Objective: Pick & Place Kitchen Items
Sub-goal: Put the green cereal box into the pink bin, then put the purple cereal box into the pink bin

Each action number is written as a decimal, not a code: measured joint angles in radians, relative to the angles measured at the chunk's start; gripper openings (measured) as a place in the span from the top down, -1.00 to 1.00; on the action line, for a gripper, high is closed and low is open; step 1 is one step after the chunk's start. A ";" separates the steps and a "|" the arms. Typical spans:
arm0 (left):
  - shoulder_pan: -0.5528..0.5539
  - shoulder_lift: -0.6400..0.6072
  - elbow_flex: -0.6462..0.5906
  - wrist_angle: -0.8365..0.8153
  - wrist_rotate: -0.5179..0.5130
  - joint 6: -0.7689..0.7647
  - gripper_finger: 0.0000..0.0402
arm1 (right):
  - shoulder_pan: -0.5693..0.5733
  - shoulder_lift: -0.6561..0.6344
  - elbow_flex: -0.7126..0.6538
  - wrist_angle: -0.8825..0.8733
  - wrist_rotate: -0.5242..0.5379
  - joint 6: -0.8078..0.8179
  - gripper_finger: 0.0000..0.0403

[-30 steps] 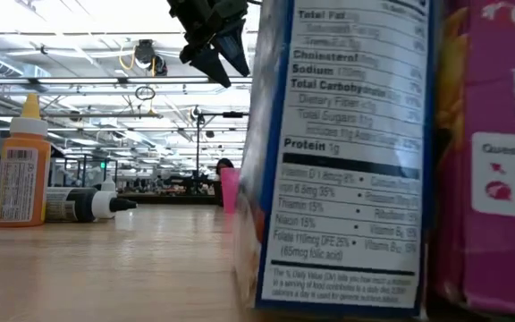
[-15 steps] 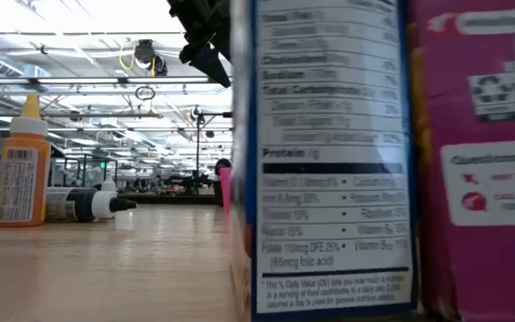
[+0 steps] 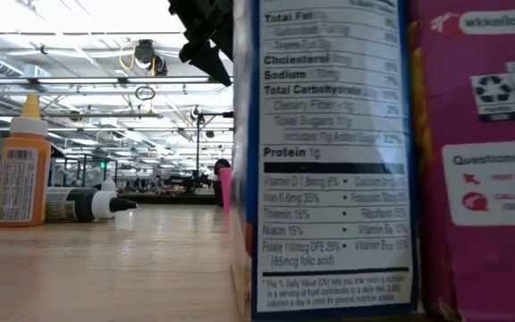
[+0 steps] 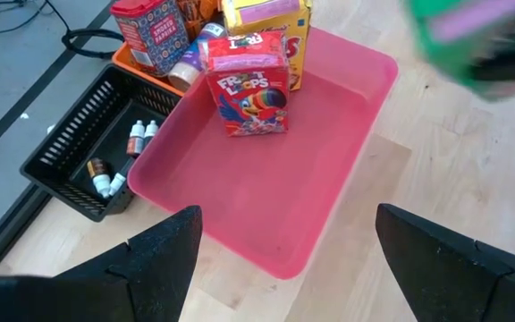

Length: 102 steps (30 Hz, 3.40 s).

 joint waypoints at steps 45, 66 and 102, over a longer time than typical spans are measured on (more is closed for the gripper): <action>-0.029 0.000 0.000 0.058 0.000 -0.041 -0.67 | -0.372 0.100 -0.439 1.266 -0.191 -0.526 0.38; -0.032 0.000 0.000 0.049 -0.001 -0.042 -0.67 | -0.394 0.161 -0.441 1.230 -0.242 -0.526 0.11; -0.047 0.000 0.000 0.030 -0.001 -0.035 -0.67 | -0.270 -0.046 -0.439 1.213 -0.321 -0.630 -0.15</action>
